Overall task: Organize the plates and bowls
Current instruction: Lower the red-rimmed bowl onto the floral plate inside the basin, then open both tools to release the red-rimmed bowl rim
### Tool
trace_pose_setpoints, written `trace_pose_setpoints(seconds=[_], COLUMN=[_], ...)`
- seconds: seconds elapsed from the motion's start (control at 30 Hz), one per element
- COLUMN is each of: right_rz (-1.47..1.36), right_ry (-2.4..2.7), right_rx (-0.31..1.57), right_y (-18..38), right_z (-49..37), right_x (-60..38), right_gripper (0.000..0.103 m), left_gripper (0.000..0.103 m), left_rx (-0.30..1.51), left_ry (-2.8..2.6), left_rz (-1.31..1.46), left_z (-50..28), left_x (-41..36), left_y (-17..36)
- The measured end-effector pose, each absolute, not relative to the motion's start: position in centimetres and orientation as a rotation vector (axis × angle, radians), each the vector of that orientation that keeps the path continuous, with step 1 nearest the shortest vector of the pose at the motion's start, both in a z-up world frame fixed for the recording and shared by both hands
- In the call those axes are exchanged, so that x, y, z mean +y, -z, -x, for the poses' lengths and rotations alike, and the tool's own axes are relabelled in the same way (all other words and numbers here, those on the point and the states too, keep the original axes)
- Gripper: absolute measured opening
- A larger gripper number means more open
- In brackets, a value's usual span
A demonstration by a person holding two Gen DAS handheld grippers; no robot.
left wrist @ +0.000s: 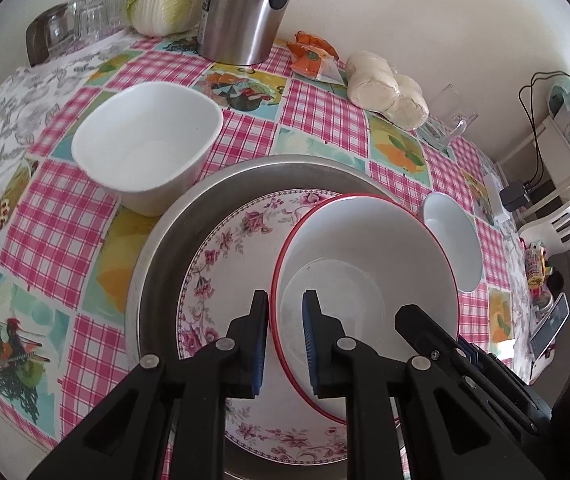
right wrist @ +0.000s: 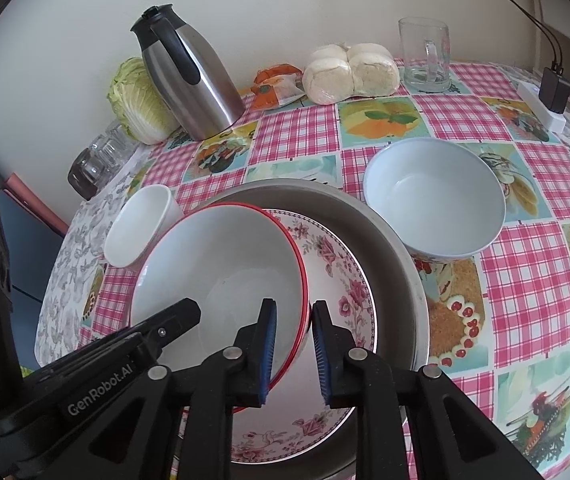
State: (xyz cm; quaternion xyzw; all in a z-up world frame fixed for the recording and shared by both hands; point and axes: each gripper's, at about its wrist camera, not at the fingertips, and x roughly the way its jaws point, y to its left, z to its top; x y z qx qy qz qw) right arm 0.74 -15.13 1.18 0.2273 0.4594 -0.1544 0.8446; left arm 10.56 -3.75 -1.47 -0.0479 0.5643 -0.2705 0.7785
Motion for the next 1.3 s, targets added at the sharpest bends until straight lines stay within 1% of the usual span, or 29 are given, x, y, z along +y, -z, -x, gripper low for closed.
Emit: trace_pose_setpoints(seconds=[0.6,0.7,0.73,0.77,0.8,0.83,0.93,0.97,1.0,1.03,1.1,1.13,1.17,1.2,1.23,1.3], right_rz=[-0.498,-0.496,-0.497,-0.499,-0.502,-0.500,-0.487,-0.486,-0.485,-0.484,-0.479,-0.477,-0.477,-0.478,-0.480,-0.483], right_ry=[0.313,0.313,0.313,0.313,0.314,0.315,0.317,0.318,0.320,0.323,0.331,0.334,0.334,0.334,0.335,0.339], right_rx=[0.953,0.955,0.955,0.950,0.947,0.945,0.935,0.930,0.922,0.911,0.891,0.881,0.873,0.866,0.860,0.851], right_y=[-1.0,-1.0,-1.0,-1.0,-1.1,-1.2,-1.7,-2.0,-2.3,-2.6,-3.3,-3.6,-3.9,-4.1,-4.3,-4.4], right_z=[-0.9,-0.9,-0.9,-0.9,-0.9,-0.9,-0.8,-0.7,-0.6,-0.5,-0.3,-0.2,-0.1,0.0,0.0,0.2], right_x=[-15.4,-15.4,-15.4,-15.5,-15.5,-15.5,-15.4,-15.4,-15.5,-15.5,-15.6,-15.6,-15.7,-15.8,-15.9,-16.1], right_gripper=[0.024,0.024,0.026,0.036,0.044,0.046,0.048,0.051,0.055,0.056,0.061,0.063,0.068,0.075,0.077,0.085], left_gripper=[0.016,0.020,0.021,0.022,0.025,0.029,0.033,0.034,0.041,0.050,0.057,0.058,0.059,0.062,0.069,0.076], left_rx=[1.233,1.215,1.202,1.188,1.180,1.174,1.147,1.138,1.128,1.118,1.102,1.094,1.088,1.084,1.079,1.071], left_ry=[0.571,0.562,0.555,0.551,0.550,0.547,0.526,0.522,0.515,0.510,0.500,0.493,0.484,0.471,0.454,0.421], left_rz=[0.142,0.149,0.141,0.137,0.138,0.141,0.142,0.146,0.152,0.161,0.186,0.199,0.205,0.207,0.206,0.206], left_z=[-10.8,-10.7,-10.7,-10.7,-10.7,-10.7,-10.8,-10.8,-10.9,-10.9,-11.0,-11.1,-11.2,-11.1,-11.2,-11.3], left_x=[-3.4,-3.1,-3.1,-3.1,-3.0,-2.9,-2.4,-2.2,-2.0,-1.7,-1.1,-0.8,-0.6,-0.4,-0.1,0.3], left_y=[1.4,1.0,0.7,0.3,0.1,-0.1,-0.8,-1.1,-1.4,-1.6,-2.1,-2.3,-2.5,-2.6,-2.6,-2.7])
